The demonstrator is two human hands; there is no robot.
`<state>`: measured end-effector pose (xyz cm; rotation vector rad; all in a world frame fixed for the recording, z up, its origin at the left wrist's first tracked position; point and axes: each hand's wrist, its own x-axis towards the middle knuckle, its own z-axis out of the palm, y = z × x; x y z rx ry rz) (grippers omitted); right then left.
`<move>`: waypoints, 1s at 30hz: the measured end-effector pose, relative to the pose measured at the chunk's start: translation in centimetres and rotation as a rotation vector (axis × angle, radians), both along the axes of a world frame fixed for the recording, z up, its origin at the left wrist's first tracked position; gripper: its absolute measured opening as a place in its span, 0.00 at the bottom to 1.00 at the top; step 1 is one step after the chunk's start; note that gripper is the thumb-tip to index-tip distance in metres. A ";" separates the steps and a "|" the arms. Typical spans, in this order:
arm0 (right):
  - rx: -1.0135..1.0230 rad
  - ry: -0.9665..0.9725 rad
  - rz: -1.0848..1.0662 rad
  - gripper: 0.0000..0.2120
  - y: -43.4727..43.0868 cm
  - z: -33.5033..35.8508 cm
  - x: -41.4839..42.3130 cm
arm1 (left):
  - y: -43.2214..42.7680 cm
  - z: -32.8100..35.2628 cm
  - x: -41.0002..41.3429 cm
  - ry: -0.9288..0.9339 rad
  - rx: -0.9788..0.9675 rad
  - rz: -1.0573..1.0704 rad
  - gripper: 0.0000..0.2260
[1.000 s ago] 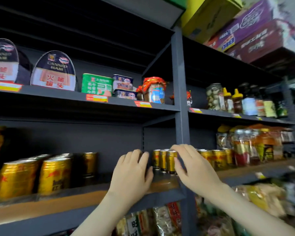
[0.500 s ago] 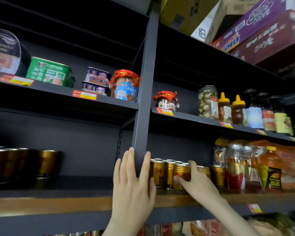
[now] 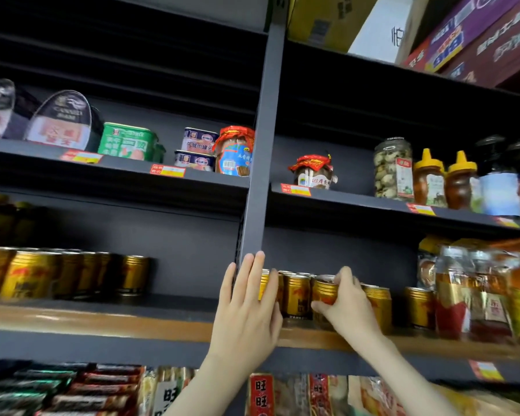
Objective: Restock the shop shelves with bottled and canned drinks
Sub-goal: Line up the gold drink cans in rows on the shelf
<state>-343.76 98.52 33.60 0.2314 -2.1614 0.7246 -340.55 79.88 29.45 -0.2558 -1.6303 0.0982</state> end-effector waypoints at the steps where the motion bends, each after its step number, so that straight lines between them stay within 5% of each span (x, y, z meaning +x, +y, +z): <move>1: -0.008 0.074 0.017 0.26 0.1 -0.3 0.4 | -0.1 0.0 0.1 -0.009 -0.006 -0.007 0.20; 6: -0.061 0.398 0.144 0.29 -0.5 -0.9 4.6 | -0.6 -0.8 1.8 -0.099 -0.003 -0.093 0.22; 12: -0.049 0.514 0.398 0.34 -4.5 -5.3 12.4 | -1.1 -4.4 6.4 -0.292 0.104 -0.572 0.32; 17: -0.095 0.333 0.655 0.47 -11.3 -12.6 17.2 | -6.5 -9.4 11.8 -0.584 0.303 -0.944 0.35; 24: -0.166 -0.142 0.777 0.50 -23.3 -22.4 19.4 | -19.7 -19.5 16.7 -0.846 0.473 -0.754 0.35; 30: -0.149 -0.524 0.831 0.41 -32.1 -30.8 21.7 | -28.7 -28.5 21.1 -1.103 0.607 -0.548 0.38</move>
